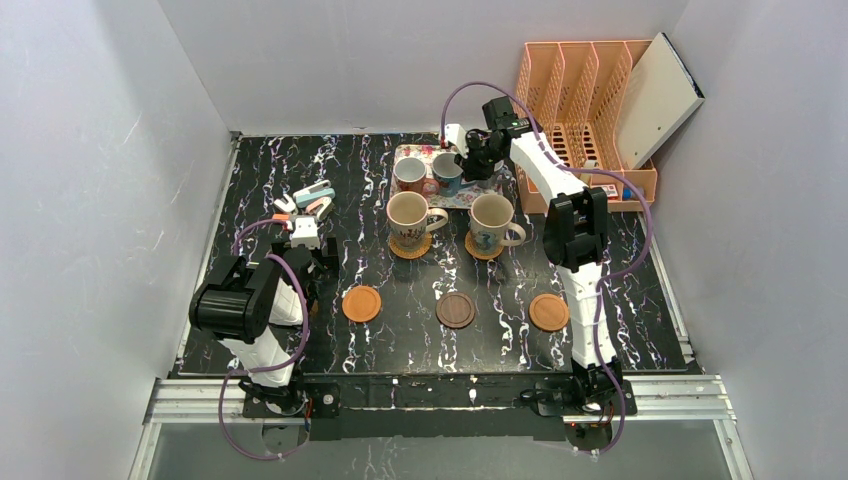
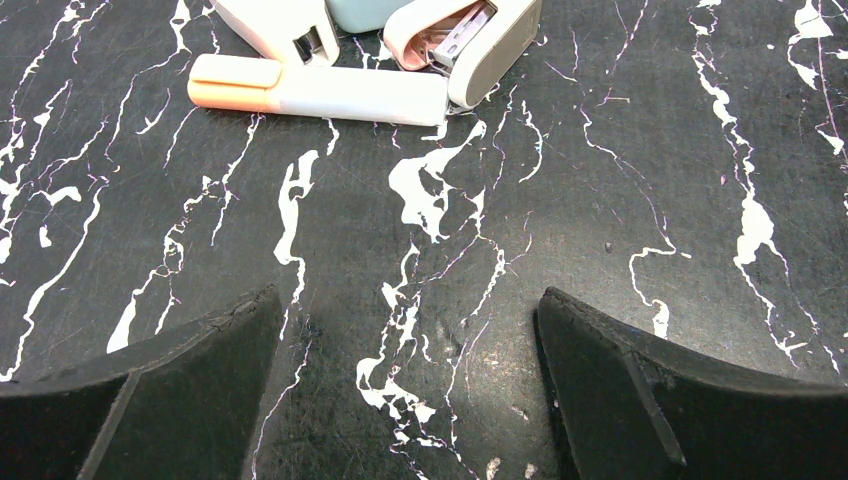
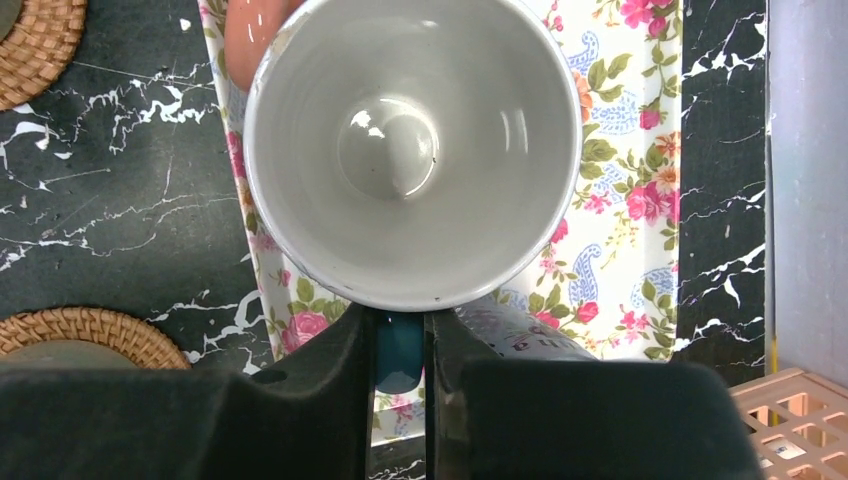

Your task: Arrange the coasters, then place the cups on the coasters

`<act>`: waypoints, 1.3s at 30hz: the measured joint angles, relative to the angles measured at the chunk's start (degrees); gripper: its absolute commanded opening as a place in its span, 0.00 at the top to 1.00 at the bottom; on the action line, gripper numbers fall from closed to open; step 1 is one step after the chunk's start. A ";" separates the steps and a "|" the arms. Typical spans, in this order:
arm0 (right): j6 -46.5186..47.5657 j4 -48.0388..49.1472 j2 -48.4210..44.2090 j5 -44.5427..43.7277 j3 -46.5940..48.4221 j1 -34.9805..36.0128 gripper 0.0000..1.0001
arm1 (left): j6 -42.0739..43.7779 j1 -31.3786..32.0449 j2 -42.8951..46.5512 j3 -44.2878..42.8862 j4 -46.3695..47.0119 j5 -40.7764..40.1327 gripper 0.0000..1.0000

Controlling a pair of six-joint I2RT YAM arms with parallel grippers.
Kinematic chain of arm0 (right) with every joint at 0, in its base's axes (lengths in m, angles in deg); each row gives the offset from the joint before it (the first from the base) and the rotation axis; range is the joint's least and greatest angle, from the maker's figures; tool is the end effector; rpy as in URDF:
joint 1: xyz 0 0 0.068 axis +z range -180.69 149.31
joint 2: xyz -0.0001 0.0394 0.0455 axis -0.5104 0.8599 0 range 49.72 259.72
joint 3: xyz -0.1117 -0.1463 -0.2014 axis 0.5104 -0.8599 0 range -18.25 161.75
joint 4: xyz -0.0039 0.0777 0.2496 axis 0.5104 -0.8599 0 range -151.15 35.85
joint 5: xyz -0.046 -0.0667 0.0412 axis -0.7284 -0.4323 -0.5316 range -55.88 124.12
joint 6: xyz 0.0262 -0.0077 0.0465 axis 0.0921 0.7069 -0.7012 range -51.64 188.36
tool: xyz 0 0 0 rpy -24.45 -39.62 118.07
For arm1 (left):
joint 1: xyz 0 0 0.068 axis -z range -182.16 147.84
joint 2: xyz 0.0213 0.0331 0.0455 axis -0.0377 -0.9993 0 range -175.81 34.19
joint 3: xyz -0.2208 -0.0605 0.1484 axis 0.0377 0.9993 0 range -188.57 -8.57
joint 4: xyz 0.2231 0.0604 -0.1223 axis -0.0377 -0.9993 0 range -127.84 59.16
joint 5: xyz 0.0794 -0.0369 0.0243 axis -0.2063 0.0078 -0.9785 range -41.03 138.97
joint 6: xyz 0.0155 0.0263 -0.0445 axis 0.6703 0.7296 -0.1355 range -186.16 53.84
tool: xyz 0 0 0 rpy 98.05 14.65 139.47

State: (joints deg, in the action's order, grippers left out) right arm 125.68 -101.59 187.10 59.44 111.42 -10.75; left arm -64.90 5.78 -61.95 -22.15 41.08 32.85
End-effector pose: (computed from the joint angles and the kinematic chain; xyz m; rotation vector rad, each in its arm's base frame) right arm 0.4891 0.1937 0.2316 -1.6433 1.7829 0.2715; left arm 0.2449 -0.0242 0.1207 -0.0641 1.7505 0.1619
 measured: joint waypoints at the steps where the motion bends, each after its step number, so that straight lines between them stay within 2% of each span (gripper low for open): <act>1: -0.24 0.09 0.00 0.07 0.00 0.02 0.99 | 0.00 0.00 0.00 0.00 0.00 0.00 0.02; 8: -4.31 0.68 0.04 0.42 1.88 0.02 0.99 | 0.00 0.00 0.00 0.00 -0.02 0.00 0.02; 14: -10.95 5.27 -0.48 0.33 5.84 0.02 0.99 | 0.00 0.00 0.00 0.00 0.00 0.00 0.02; 22: -16.70 8.24 -7.76 -4.04 4.98 0.02 0.99 | 0.00 0.00 0.00 0.00 0.00 0.00 0.02; 27: -17.53 8.70 -19.47 -7.93 -2.27 0.00 0.99 | 0.00 0.00 0.00 0.00 0.00 0.00 0.02; 30: -17.94 9.66 -29.00 -10.62 -10.27 -0.11 0.99 | 0.00 0.00 0.00 0.00 0.00 0.00 0.02; 39: -18.80 5.75 -52.65 -18.43 -27.61 -1.22 0.99 | 0.00 0.00 0.00 0.00 0.00 0.00 0.02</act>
State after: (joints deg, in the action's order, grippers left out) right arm 106.88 -95.84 134.44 41.01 83.82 -11.97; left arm -64.90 5.78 -61.95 -22.15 41.08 32.85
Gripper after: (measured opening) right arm 0.243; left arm 0.980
